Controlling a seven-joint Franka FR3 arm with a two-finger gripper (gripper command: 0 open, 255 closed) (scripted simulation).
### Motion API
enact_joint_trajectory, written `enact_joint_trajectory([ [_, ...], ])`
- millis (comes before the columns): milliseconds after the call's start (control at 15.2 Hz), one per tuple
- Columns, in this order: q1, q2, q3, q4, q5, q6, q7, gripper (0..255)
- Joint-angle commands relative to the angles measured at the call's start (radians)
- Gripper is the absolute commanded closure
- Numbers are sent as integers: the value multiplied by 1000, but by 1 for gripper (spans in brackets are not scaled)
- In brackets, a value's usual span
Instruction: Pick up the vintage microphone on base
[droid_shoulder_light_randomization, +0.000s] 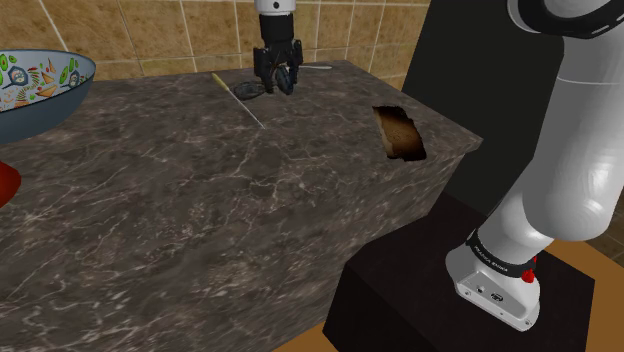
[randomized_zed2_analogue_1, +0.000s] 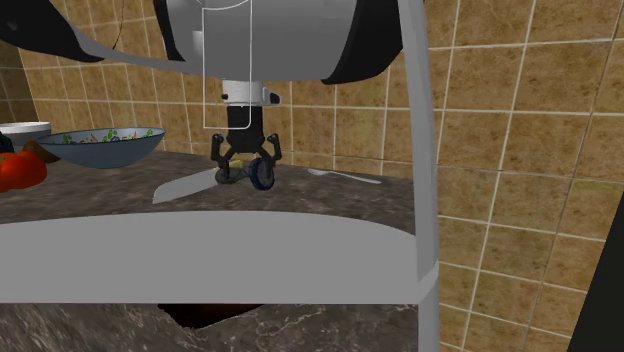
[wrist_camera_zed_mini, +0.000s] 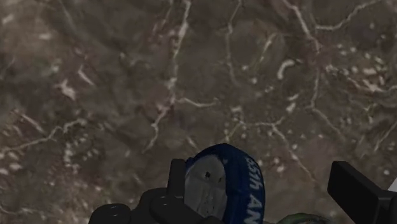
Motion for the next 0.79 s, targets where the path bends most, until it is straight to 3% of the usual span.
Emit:
enact_joint_trajectory([
  [0,0,-1,0,-7,1,6,-1,255],
  [726,1,2,1,24,0,-23,-1,255],
])
